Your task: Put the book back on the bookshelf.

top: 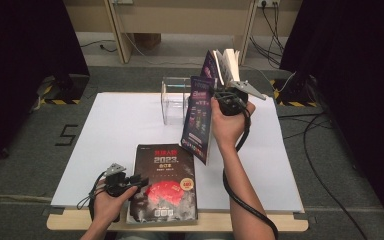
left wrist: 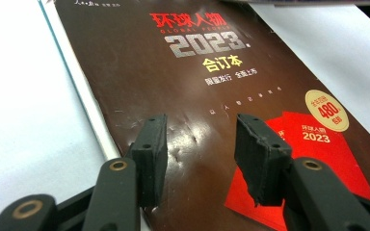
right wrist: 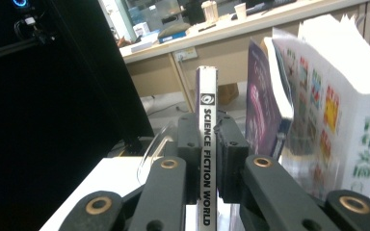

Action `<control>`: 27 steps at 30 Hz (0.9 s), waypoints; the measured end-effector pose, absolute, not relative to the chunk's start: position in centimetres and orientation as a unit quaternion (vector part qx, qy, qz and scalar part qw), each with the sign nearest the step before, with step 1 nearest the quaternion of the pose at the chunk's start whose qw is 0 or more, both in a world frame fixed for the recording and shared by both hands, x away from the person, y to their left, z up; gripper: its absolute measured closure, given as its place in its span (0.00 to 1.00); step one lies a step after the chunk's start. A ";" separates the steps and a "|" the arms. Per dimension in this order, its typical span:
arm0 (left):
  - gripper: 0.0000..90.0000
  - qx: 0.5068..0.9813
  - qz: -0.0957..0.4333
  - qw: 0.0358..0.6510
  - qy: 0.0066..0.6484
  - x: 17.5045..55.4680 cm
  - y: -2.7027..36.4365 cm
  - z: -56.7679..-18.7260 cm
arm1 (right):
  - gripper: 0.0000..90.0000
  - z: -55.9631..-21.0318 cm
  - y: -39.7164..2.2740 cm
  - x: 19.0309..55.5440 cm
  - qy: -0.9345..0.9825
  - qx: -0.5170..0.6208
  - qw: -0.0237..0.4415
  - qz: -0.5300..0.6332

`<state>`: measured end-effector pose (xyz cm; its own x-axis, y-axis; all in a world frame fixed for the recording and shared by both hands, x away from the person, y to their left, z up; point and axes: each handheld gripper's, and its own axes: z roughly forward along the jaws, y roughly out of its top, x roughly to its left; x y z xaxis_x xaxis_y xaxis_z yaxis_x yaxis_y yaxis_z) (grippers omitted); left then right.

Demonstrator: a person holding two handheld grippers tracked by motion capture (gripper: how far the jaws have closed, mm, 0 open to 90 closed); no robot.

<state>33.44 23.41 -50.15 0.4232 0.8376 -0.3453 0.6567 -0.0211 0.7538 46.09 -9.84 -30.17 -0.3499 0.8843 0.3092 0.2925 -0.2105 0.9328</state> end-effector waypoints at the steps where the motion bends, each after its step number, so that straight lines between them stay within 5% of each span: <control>1: 0.61 0.708 0.099 0.458 0.528 33.4 23.4 -50.2 | 0.93 -30.0 -9.8 46.2 0.573 0.511 0.256 0.587; 27: 0.61 0.708 0.096 0.459 0.528 33.5 23.5 -50.2 | 0.93 -28.8 -8.6 48.7 0.562 0.508 0.280 0.590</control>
<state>33.49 23.48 -50.18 0.4245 0.8358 -0.3482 0.6590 -0.0215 0.7518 48.75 -8.65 -28.78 -0.3272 0.9009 0.2852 0.2404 -0.2126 0.9471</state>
